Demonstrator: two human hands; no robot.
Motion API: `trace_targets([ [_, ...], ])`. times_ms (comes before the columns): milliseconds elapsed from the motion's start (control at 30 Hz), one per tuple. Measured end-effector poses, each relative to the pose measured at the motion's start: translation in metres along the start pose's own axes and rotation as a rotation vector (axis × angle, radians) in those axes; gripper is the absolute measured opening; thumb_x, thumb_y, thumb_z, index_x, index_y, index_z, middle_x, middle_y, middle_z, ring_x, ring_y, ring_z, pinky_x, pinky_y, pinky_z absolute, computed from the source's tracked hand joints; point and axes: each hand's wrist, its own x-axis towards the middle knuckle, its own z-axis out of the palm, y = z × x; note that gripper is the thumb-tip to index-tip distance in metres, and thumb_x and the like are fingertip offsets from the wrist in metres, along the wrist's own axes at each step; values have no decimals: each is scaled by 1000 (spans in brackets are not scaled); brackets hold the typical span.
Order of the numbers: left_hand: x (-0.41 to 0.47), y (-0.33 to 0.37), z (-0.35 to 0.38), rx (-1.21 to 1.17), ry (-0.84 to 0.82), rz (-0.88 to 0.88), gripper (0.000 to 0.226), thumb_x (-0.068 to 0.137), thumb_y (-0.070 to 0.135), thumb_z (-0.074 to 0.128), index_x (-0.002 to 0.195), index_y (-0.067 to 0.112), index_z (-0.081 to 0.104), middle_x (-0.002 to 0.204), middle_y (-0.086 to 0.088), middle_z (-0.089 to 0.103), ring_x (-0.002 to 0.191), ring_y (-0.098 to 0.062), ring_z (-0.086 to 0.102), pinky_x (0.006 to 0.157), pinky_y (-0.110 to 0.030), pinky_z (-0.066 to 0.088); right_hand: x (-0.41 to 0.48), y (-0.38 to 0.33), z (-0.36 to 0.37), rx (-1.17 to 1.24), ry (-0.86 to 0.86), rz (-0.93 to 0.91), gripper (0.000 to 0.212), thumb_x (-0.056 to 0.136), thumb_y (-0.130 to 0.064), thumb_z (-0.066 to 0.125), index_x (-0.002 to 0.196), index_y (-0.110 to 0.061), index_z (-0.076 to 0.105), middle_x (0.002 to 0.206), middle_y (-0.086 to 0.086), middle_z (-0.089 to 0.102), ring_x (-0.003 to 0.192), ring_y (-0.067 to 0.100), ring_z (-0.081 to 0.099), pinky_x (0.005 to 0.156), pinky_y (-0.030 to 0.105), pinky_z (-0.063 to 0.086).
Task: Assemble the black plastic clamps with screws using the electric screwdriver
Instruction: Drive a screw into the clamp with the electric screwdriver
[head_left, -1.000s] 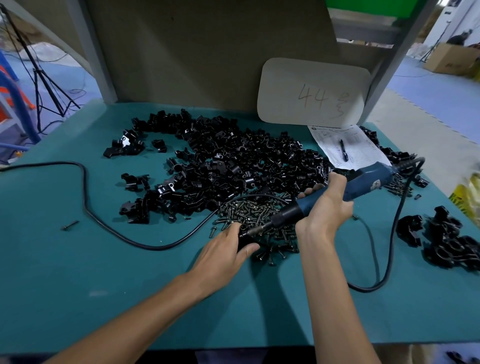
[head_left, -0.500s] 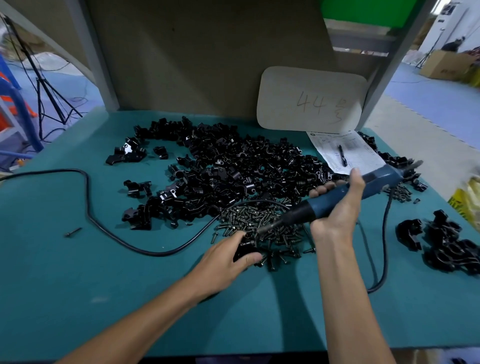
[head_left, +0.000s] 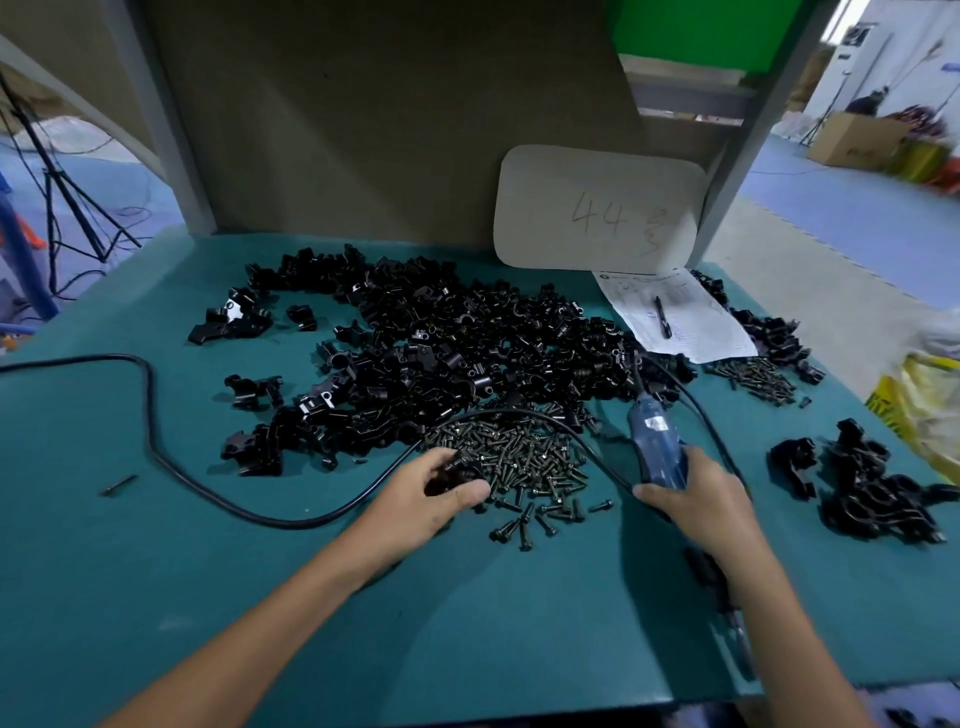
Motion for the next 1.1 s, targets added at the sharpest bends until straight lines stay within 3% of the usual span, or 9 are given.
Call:
trace_targets([
  [133, 1, 3, -1, -55, -57, -16, 64, 64, 70, 81, 117, 42, 61, 104, 14, 74, 97, -12, 69, 77, -23, 53, -7, -8, 10, -196, 159, -69, 75, 85, -44, 81, 145, -12, 48, 140, 20, 48, 125, 42, 40, 107, 48, 35],
  [200, 1, 8, -2, -27, -78, -39, 61, 64, 62, 86, 116, 46, 60, 108, 24, 70, 98, 1, 68, 77, -17, 50, -19, -24, 19, -118, 259, -273, 61, 88, -38, 79, 140, -16, 56, 128, 14, 52, 118, 35, 44, 101, 44, 39],
  [267, 1, 11, 0, 70, -49, -42, 60, 66, 54, 87, 116, 51, 54, 113, 23, 66, 98, 7, 65, 74, -12, 47, -30, -41, 34, -31, 162, -416, 39, 96, -36, 69, 131, -21, 62, 110, 0, 55, 103, 20, 50, 87, 31, 43],
  [400, -4, 13, 7, 274, 40, -53, 60, 69, 59, 79, 108, 51, 34, 113, 17, 59, 94, -2, 63, 73, -26, 50, -33, -61, 58, -104, 44, -474, 23, 104, -31, 56, 123, -19, 62, 104, 2, 59, 96, 22, 60, 79, 36, 51],
  [500, -7, 11, 8, 375, 30, 14, 50, 69, 69, 73, 108, 50, 48, 106, 19, 67, 93, 2, 65, 81, -29, 56, -29, -66, 62, -164, 45, -466, 17, 106, -25, 52, 118, -14, 58, 104, 5, 61, 93, 26, 60, 78, 37, 50],
  [667, -3, 4, 11, 531, 82, 249, 39, 94, 60, 47, 83, 23, 52, 75, 4, 56, 65, -5, 49, 57, -25, 37, -30, -73, 62, -302, 29, -483, 12, 103, -9, 48, 113, -12, 55, 105, 7, 63, 92, 27, 62, 77, 37, 49],
  [767, -1, -5, 10, 554, 104, 297, 33, 98, 58, 44, 86, 29, 54, 78, 10, 57, 72, -6, 52, 60, -22, 39, -32, -70, 56, -51, 48, -450, 9, 105, -18, 49, 107, -15, 57, 95, 0, 65, 84, 22, 62, 77, 38, 50],
  [900, 0, -13, 8, 544, 139, 275, 55, 91, 68, 47, 135, 39, 57, 116, 19, 64, 92, 2, 57, 76, -17, 45, -43, -73, 53, 650, -131, -311, 6, 105, -16, 52, 102, -20, 56, 82, -1, 72, 73, 16, 68, 65, 33, 57],
  [1100, 0, -14, 7, 522, 146, 301, 52, 89, 64, 50, 135, 40, 58, 113, 17, 65, 99, 7, 57, 80, -8, 42, -54, -81, 69, 1056, -301, -271, 8, 101, -15, 63, 105, -12, 70, 79, -2, 70, 76, 15, 66, 69, 27, 57],
])
